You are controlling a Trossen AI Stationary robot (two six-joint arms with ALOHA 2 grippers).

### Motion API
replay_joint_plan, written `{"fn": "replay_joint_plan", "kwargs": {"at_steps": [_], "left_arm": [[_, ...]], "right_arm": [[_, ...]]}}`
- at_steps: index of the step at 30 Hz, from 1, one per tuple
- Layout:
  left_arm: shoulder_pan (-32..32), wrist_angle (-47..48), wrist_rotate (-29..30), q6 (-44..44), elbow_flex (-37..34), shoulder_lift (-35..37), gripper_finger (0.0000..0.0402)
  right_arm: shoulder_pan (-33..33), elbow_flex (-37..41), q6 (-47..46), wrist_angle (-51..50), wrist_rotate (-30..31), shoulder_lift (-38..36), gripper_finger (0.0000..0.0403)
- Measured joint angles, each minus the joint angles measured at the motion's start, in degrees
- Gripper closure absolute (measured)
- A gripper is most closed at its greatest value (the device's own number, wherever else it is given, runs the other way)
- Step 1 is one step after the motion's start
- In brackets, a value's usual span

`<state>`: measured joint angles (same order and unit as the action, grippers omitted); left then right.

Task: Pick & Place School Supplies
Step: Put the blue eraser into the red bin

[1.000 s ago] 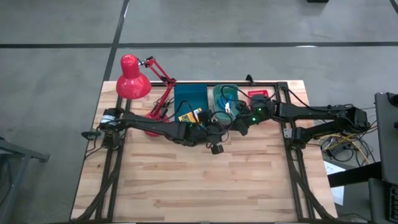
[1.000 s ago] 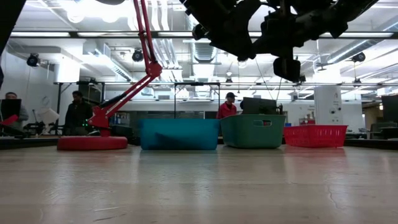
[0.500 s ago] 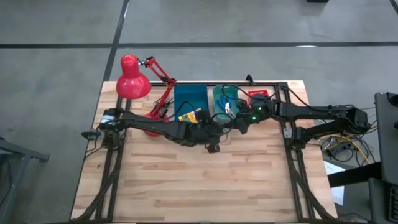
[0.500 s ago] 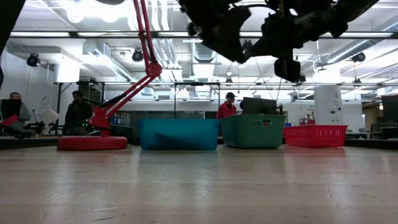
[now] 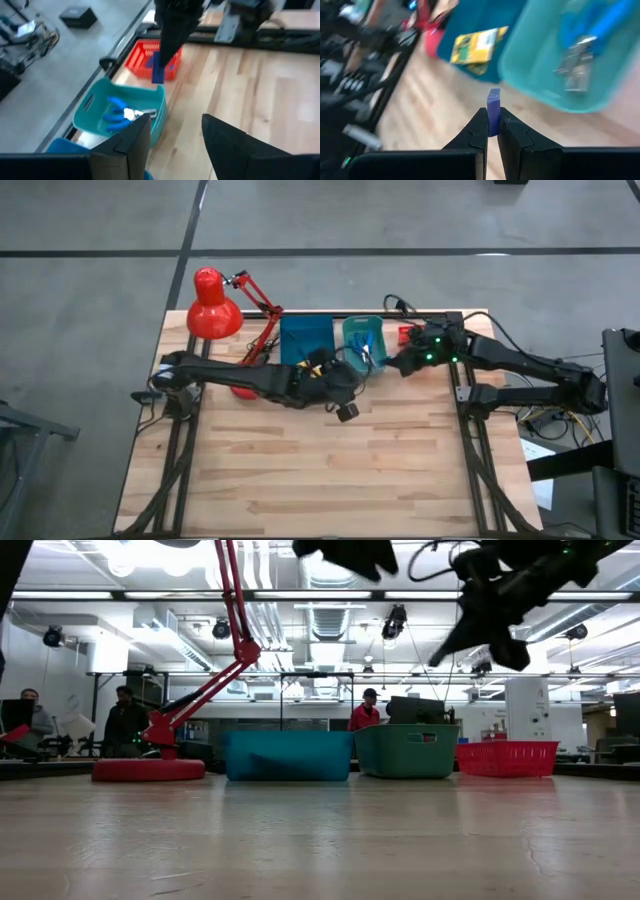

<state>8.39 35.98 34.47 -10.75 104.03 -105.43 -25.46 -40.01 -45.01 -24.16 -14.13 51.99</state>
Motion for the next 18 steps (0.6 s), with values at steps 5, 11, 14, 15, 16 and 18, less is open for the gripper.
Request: {"fn": "replay_joint_plan", "kwargs": {"at_steps": [5,11,14,15,16,18], "left_arm": [[0.9,-0.3,-0.6,2.1,0.2,4.7,0.0218],[1.6,-0.4,-0.5,3.0,-0.1,9.8,0.0218],[2.2,-0.4,-0.6,5.2,-0.2,11.4,0.0218],[2.4,-0.4,-0.6,6.1,-0.2,11.9,0.0218],[2.7,-0.4,-0.5,6.9,-0.2,12.3,0.0218],[3.2,-0.5,-0.5,7.9,-0.2,13.1,0.0218]], "right_arm": [[-5.6,0.0,-0.8,-7.7,6.6,-5.5,0.0383],[-12.7,0.0,-1.3,-15.8,8.5,-7.0,0.0383],[-15.5,0.0,-0.3,-16.5,8.6,-5.3,0.0383],[-16.4,0.0,0.4,-16.6,9.0,-4.4,0.0383],[-17.4,0.0,1.2,-16.7,9.6,-3.6,0.0383],[-19.5,0.0,2.2,-17.7,10.0,-1.4,0.0383]]}}
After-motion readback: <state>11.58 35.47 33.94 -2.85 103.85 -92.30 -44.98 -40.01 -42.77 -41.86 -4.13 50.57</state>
